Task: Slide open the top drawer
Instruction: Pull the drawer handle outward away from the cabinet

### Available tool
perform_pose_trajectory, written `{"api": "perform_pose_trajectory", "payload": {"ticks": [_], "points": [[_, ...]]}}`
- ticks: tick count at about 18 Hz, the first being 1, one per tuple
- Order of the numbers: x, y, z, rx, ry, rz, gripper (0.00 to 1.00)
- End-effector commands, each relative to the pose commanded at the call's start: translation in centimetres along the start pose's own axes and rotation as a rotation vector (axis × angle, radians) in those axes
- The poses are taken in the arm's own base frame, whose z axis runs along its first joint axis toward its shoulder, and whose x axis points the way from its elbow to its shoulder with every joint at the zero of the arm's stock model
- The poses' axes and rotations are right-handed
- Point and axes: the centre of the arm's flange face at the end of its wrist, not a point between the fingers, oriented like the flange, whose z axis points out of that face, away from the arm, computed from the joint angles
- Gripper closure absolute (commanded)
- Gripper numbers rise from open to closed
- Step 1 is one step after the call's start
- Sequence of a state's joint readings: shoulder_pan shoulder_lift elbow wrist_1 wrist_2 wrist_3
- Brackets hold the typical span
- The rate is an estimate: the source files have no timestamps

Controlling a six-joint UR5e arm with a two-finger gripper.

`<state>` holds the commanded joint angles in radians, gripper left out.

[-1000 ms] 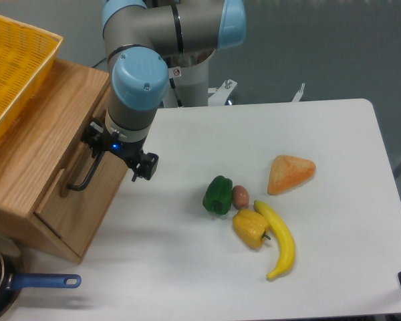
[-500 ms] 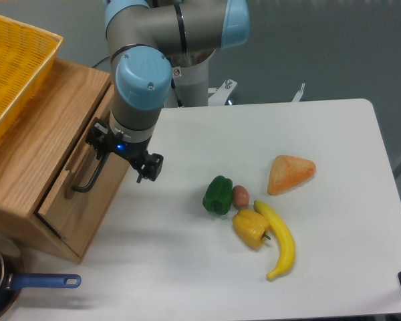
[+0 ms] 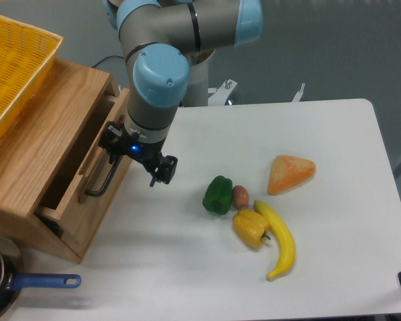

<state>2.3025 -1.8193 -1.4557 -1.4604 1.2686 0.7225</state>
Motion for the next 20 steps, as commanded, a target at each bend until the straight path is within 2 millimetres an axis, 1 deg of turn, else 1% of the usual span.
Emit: {"api": "perform_pose_trajectory", "payload": {"ticks": [5,6,9,10,14,16,20], "points": [[-0.7,0.0,0.2,0.007,-0.006,0.000,0.00],[-1.2,0.3,0.0,0.011,-0.009,-0.007,0.00],[-1.5,0.5,-0.2,0.012,-0.013,0.023,0.00],[-2.1,0.8,-0.5,0.016,-0.014,0.014,0.00],[-2.7,1.0,-0.7,0.018,-0.018,0.038,0.00],[-3.3,1.4,-0.7,0.007,-0.031,0.032,0.00],[-4.3,1.5,-0.2,-0.029,-0.071,0.041,0.00]]}}
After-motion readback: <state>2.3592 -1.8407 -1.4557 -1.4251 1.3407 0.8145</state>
